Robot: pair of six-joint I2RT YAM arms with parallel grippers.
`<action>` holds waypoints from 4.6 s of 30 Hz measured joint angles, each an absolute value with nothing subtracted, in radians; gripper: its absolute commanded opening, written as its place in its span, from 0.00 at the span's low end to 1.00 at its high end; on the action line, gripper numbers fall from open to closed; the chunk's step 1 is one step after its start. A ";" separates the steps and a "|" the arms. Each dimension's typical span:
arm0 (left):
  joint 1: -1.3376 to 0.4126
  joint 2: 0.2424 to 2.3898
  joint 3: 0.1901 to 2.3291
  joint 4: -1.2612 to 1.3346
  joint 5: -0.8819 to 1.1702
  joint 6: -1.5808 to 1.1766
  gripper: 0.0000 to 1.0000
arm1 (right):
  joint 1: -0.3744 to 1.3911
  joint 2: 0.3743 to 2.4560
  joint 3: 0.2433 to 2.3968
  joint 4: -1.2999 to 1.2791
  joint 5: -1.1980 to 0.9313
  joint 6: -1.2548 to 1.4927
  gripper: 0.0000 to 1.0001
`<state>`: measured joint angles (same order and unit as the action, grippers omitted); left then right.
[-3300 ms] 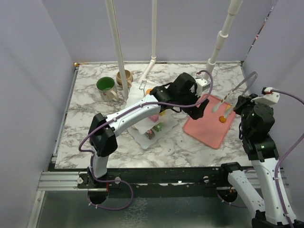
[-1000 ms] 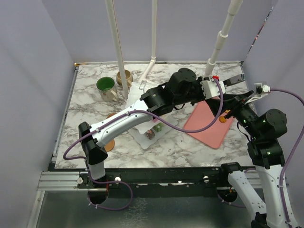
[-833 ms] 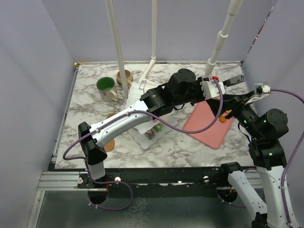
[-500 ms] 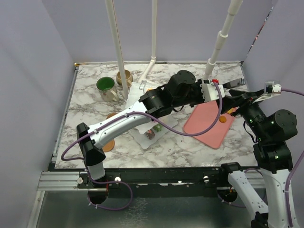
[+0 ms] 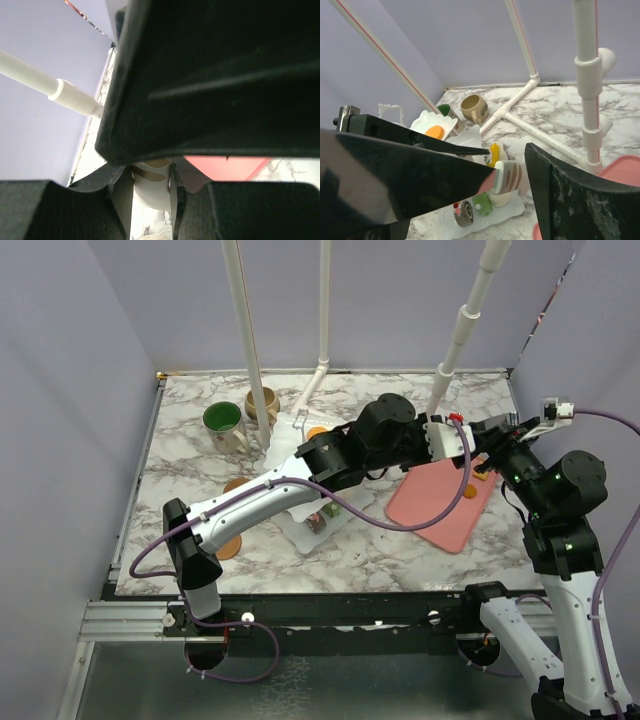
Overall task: Serve the afternoon tea
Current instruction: Adjust the clamp, then pick up the desert from the tray.
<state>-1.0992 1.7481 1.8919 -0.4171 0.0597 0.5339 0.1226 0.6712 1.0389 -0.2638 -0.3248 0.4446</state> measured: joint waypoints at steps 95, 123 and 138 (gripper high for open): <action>-1.132 1.296 1.636 -0.451 -0.263 0.515 0.99 | 0.119 1.152 0.414 0.706 0.762 0.099 0.52; -1.127 1.218 1.588 -0.451 -0.281 0.467 0.99 | 0.104 1.442 0.440 0.930 0.851 0.133 0.52; -1.127 1.200 1.552 -0.441 -0.281 0.466 0.99 | 0.103 1.327 0.367 0.853 0.883 0.247 0.52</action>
<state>-1.1267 1.2003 1.5520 -0.4412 -0.2810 0.4664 0.1032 1.3273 0.3672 0.8528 0.8825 0.2474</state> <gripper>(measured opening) 0.990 0.521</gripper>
